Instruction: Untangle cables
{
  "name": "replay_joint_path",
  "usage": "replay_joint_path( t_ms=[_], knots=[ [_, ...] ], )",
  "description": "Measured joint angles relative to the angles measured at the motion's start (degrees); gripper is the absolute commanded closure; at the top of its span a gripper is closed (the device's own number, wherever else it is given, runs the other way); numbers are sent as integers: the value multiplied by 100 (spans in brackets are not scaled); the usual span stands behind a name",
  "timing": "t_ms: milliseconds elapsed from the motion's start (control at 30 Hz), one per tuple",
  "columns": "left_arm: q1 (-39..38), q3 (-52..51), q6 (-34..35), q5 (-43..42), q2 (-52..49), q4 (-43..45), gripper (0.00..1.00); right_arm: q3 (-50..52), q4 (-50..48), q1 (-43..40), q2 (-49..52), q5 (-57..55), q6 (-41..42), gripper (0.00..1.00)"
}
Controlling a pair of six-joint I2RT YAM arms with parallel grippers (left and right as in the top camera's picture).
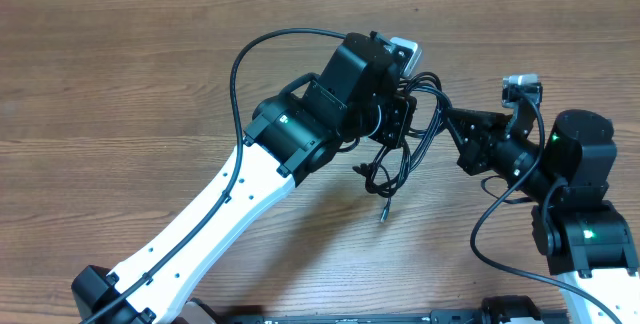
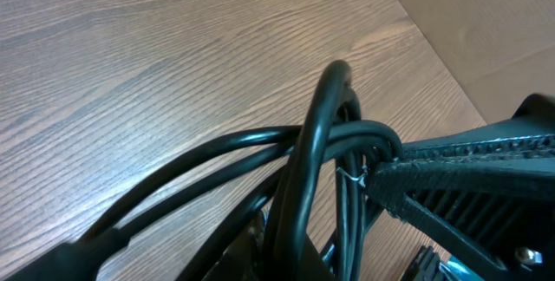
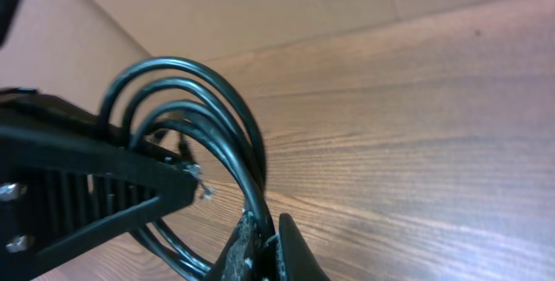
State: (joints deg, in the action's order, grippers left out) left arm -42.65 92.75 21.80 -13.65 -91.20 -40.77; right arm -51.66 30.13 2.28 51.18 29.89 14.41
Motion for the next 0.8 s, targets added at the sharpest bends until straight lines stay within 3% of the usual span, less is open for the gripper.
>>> replay_joint_path(
  t_ms=[800],
  knots=[
    [-11, 0, 52, 66, -55, -9, 96, 0, 1001, 7, 0, -964, 1392, 96]
  ],
)
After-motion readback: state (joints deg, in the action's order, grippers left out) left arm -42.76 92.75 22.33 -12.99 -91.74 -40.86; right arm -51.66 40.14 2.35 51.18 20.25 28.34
